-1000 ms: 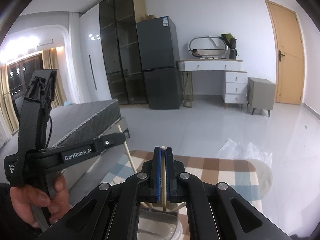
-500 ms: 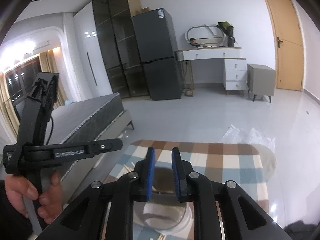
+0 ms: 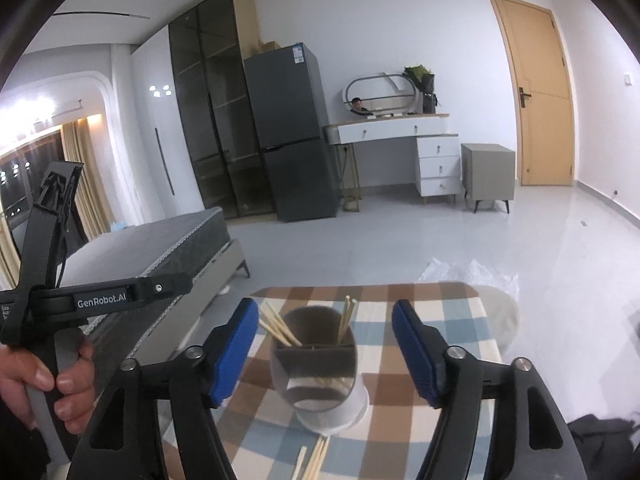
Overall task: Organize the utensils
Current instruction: 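Open the left gripper and the right gripper to drop chopsticks into the holder, then pull both open grippers back from the utensil holder, then lower both open grippers toward the loose chopsticks beside the holder, then close the right gripper on one loose wooden chopstick, then hold the chopstick in the right gripper while the left gripper grasps a chopstick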
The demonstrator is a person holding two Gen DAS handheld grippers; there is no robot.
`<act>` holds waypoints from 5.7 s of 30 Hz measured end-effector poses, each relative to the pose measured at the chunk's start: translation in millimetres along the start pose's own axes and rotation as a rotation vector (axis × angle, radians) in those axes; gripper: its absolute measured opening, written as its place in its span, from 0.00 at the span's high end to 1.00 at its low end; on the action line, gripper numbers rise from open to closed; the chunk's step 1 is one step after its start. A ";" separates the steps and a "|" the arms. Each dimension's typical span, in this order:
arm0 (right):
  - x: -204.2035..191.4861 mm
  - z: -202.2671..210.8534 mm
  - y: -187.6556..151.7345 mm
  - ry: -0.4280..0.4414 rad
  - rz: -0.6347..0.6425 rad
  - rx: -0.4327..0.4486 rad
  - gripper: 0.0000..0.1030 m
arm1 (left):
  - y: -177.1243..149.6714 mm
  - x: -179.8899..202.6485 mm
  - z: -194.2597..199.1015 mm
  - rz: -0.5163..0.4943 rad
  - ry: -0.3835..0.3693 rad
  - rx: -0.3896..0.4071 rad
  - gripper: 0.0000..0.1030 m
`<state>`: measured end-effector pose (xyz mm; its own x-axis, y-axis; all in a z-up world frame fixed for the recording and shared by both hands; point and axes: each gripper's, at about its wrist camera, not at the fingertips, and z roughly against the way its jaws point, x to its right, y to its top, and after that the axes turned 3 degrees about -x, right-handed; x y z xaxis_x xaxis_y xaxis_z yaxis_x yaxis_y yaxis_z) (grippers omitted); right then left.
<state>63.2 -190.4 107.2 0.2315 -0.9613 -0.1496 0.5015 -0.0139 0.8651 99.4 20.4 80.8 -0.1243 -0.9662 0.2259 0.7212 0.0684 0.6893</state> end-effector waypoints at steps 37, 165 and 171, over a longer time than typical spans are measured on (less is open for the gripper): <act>-2.5 14.4 -103.0 -0.031 -0.008 -0.030 0.00 | -96.4 -15.8 -0.5 0.004 0.092 0.103 0.17; 73.4 -99.1 -111.1 0.111 -0.326 -0.376 0.97 | -177.8 -1.9 -161.0 -0.064 0.157 -0.533 0.17; 68.4 -97.4 -110.4 0.098 -0.298 -0.367 0.97 | -173.0 0.9 -164.8 -0.063 0.156 -0.557 0.17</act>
<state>104.9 -227.8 -45.1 0.1016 -0.8996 -0.4247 0.8149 -0.1696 0.5542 86.8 -33.3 -151.6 -0.1068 -0.9923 0.0627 0.9708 -0.0905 0.2222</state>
